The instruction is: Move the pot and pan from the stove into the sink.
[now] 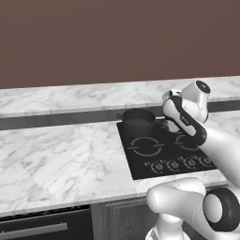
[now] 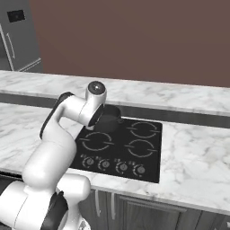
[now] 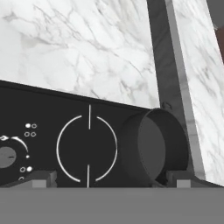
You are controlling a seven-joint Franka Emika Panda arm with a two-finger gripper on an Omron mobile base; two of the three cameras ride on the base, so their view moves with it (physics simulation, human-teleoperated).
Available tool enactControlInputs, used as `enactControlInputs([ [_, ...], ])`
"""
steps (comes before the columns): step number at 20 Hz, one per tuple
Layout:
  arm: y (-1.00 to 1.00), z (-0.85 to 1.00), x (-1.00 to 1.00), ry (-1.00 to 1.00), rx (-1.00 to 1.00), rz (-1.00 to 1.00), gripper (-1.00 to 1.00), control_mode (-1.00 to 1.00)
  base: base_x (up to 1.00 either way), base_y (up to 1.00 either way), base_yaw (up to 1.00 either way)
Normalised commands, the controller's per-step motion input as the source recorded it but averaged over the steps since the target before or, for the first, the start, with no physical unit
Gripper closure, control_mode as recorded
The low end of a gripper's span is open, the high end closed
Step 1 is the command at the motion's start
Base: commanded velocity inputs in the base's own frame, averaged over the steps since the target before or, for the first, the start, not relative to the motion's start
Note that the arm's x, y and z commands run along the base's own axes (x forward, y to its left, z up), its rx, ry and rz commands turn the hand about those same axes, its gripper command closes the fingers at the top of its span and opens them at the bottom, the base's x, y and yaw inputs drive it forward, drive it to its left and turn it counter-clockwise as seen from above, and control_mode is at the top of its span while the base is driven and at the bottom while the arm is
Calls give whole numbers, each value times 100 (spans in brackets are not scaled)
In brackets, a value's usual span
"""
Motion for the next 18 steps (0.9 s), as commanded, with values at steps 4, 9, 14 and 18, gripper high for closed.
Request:
enactControlInputs([
  [4, 0, -27, 29, 2, -2, 1, -100, -100, 0, 0, 0],
  [9, 0, -23, 37, 3, 0, 2, -100, -100, 0, 0, 0],
  [14, 0, -26, 46, 4, 0, 5, -100, -100, 0, 0, 0],
  [18, 0, -29, 54, 6, 0, 6, -100, -100, 0, 0, 0],
])
